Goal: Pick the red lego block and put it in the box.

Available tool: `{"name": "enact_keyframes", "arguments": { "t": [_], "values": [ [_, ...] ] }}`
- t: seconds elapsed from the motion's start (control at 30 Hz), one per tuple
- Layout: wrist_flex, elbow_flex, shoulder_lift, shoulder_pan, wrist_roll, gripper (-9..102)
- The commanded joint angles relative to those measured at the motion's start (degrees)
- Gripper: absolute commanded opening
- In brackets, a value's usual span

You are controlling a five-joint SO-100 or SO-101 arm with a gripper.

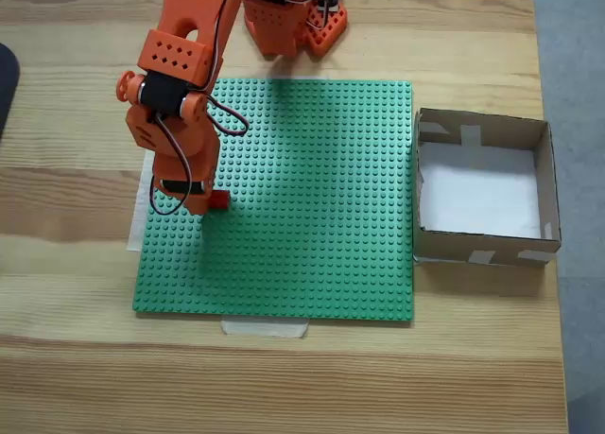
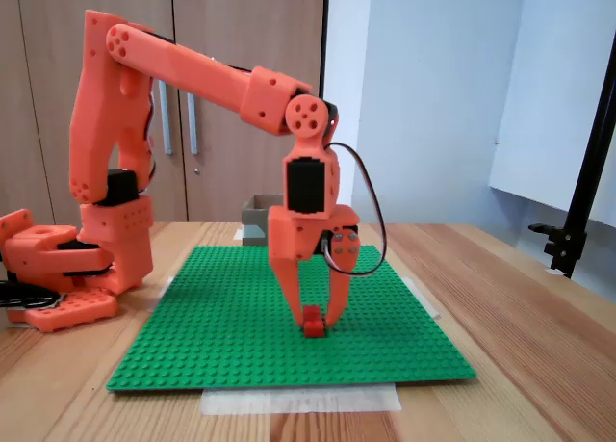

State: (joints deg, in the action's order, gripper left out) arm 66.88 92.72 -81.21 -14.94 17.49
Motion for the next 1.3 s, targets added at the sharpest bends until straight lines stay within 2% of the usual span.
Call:
{"name": "enact_keyframes", "arguments": {
  "t": [0.0,0.27,0.57,1.27],
  "values": [
    [-0.3,-0.5,-0.3,0.9,-0.8,14],
    [-0.4,0.0,-0.3,1.5,-0.7,13],
    [0.1,-0.1,-0.4,1.5,0.6,6],
    [4.7,-3.5,-9.9,4.4,-2.4,5]
  ]
}}
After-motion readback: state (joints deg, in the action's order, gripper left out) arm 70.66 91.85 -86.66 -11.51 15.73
